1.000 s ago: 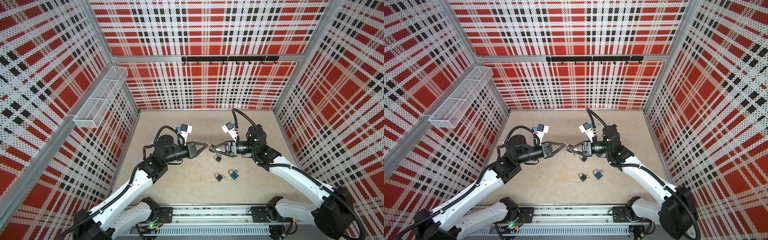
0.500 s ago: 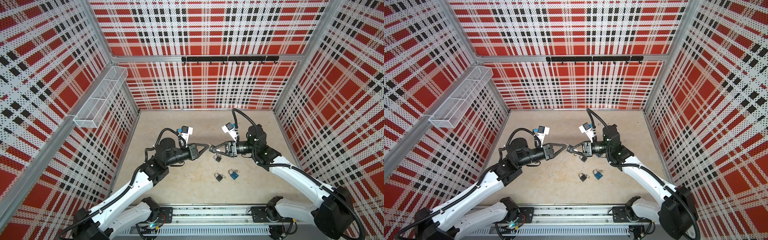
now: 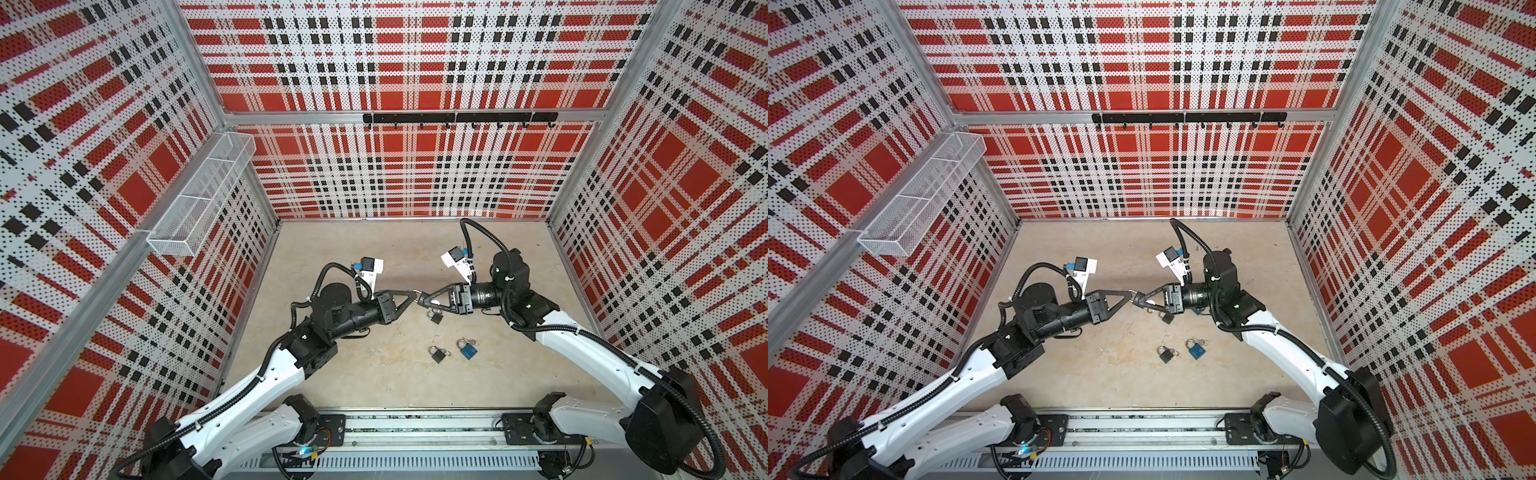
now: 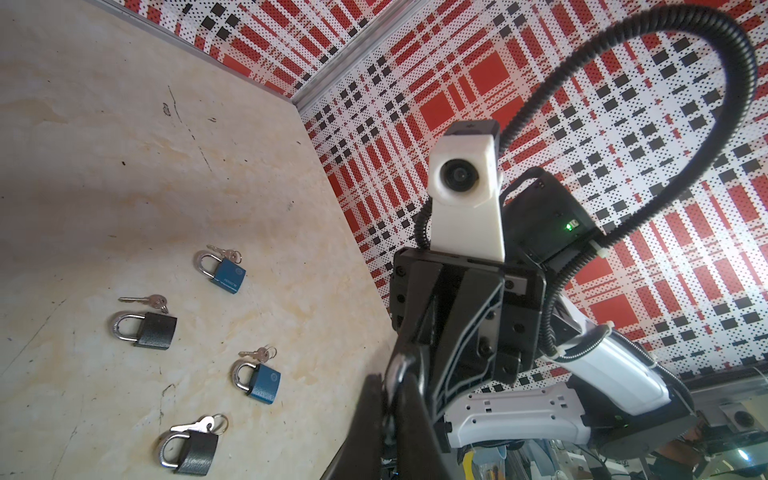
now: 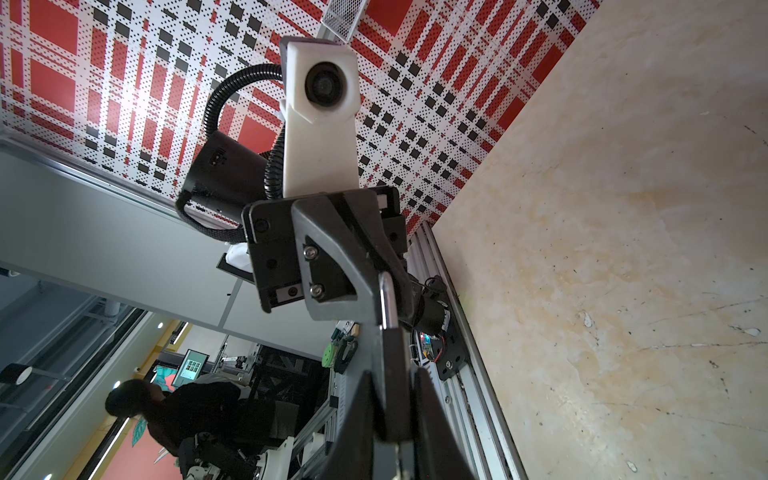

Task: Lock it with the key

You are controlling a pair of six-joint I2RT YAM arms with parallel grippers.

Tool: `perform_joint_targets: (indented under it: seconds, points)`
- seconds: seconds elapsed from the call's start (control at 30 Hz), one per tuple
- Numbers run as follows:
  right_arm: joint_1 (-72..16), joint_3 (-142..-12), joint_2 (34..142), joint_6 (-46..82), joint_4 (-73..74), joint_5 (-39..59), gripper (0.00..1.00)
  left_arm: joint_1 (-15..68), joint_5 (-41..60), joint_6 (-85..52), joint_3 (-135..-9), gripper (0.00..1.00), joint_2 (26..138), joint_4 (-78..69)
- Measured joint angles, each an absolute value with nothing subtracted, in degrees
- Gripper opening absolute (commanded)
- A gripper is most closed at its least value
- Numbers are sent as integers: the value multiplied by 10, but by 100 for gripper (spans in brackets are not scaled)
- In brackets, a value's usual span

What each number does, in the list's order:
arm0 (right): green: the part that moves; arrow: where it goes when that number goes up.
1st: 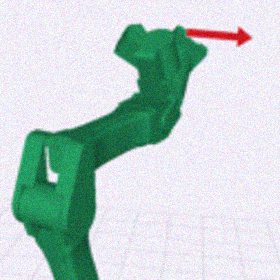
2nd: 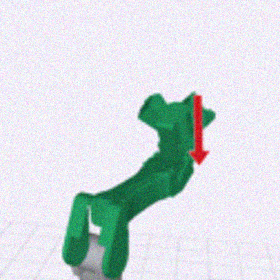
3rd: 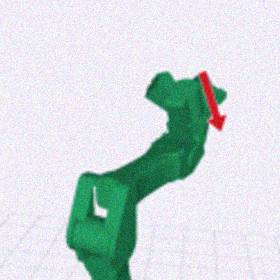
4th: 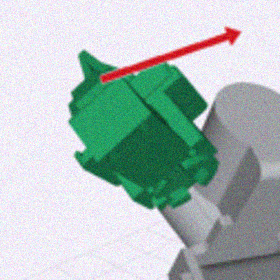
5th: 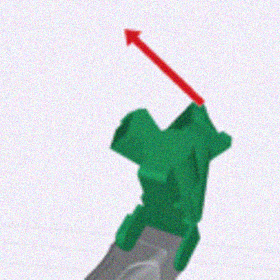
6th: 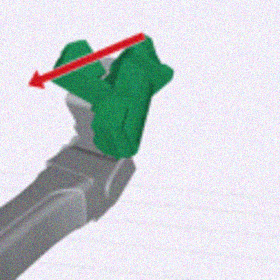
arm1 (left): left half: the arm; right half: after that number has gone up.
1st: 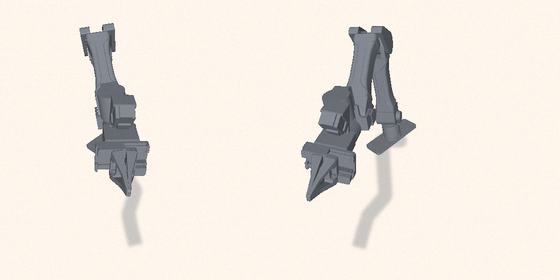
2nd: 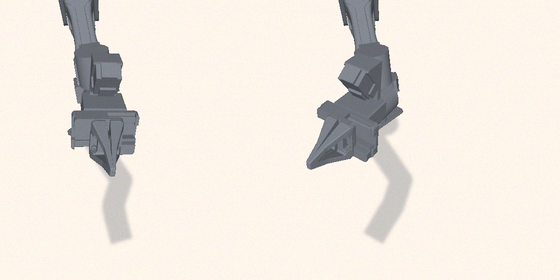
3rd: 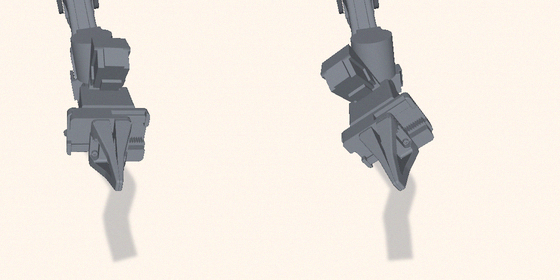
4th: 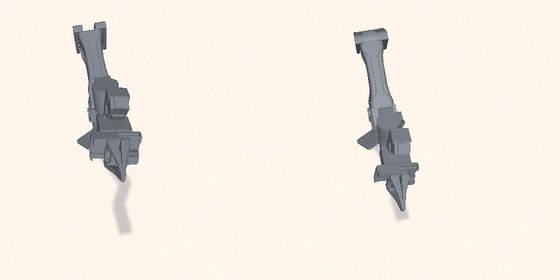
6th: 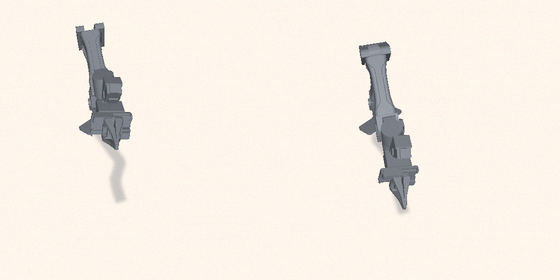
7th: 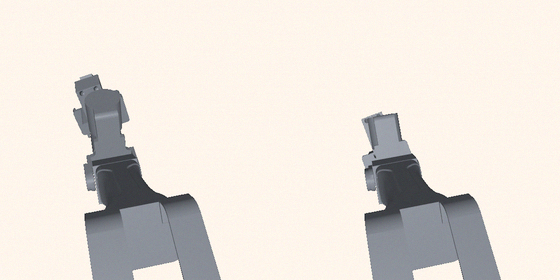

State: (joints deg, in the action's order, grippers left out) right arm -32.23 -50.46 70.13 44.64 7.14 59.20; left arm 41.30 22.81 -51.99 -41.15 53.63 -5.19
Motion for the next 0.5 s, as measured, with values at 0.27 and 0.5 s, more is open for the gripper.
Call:
perform_joint_targets:
  seconds: [0.27,0.5]
  points:
    - [-322,-504,704,448,76,596,0,425,212,-523,-410,0,538,-55]
    - [-321,-504,713,448,77,598,0,430,196,-526,-404,0,538,-56]
